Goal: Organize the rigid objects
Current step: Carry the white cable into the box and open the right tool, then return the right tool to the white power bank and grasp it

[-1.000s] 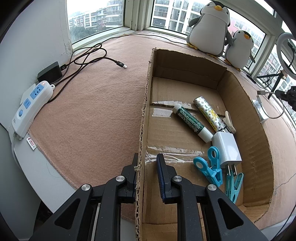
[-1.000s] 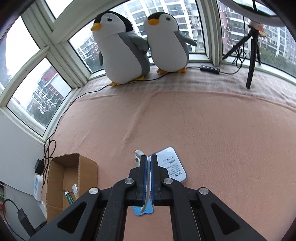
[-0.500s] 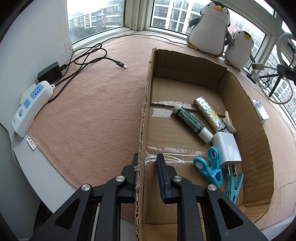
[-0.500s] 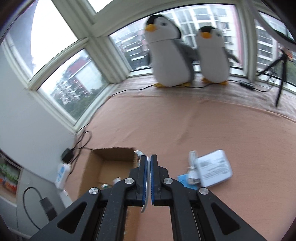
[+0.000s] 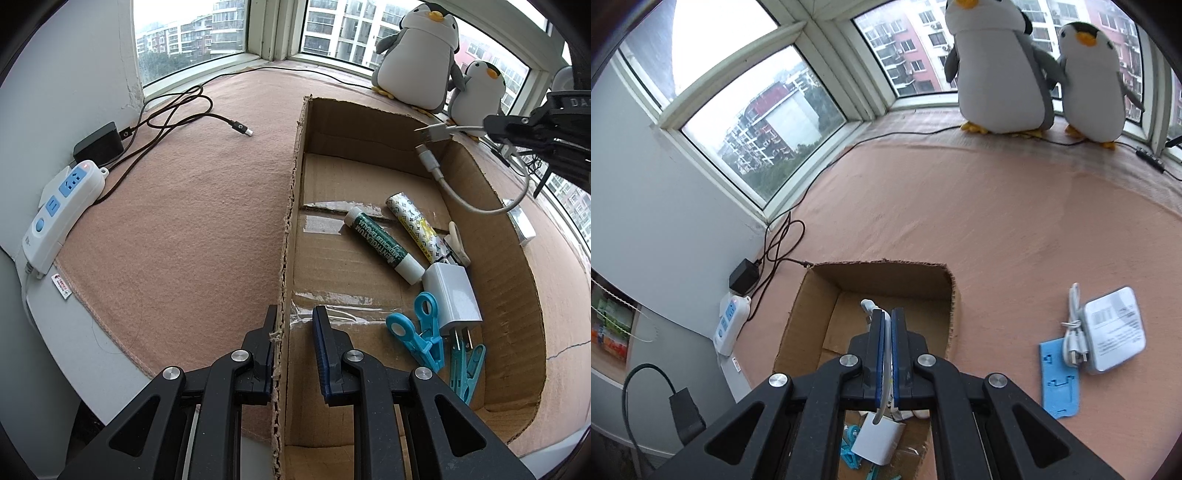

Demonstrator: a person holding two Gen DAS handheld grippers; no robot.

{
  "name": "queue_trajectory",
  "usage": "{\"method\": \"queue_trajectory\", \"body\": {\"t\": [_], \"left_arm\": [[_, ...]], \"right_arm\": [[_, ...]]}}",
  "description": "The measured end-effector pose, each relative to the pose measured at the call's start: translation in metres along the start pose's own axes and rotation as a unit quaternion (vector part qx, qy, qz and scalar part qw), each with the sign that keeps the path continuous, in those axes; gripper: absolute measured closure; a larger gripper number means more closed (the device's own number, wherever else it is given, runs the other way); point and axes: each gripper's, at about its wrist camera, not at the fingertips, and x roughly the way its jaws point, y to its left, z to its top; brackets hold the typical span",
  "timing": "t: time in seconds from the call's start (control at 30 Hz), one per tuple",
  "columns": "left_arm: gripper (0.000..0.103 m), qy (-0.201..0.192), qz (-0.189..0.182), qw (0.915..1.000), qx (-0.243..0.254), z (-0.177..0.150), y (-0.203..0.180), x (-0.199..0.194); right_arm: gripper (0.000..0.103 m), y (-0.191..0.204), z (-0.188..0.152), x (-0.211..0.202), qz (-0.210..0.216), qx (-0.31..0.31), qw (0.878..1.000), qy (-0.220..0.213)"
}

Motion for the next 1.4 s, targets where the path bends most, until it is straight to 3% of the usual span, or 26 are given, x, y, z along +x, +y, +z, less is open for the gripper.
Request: {"method": "queue_trajectory", "body": {"t": [0.3,0.37,0.43,0.67,1.0,1.1,1.3,1.4], "left_arm": [[0.084,0.0,0.002,1.0,0.002,0.001,0.001,0.001],[0.084,0.0,0.003,1.0,0.003,0.001,0.0,0.001],[0.084,0.0,0.004,1.0,0.004,0.0,0.0,0.001],[0.084,0.0,0.004,1.0,0.003,0.0,0.0,0.001],[0.084,-0.001,0.004,1.0,0.002,-0.001,0.0,0.0],[0.084,-0.001,0.004,1.0,0.002,-0.001,0.0,0.0],[0.084,-0.001,0.004,1.0,0.002,-0.001,0.0,0.0],[0.084,-0.001,0.004,1.0,0.002,-0.001,0.0,0.0]], "right_arm": [[0.099,0.006,0.002,0.013,-0.005,-0.016,1.0,0.005],[0.095,0.008,0.002,0.014,-0.008,-0.021,1.0,0.007],[0.083,0.009,0.002,0.012,-0.012,-0.022,1.0,0.004],[0.079,0.002,-0.001,0.001,-0.016,-0.026,1.0,-0.002],[0.076,-0.058,-0.004,-0.035,-0.022,0.03,0.999,-0.011],[0.075,-0.08,-0.005,-0.046,-0.045,0.044,0.998,-0.019],[0.054,-0.116,-0.006,-0.057,-0.1,0.05,0.993,-0.025],[0.05,-0.131,-0.007,-0.053,-0.128,0.048,0.991,-0.013]]}}
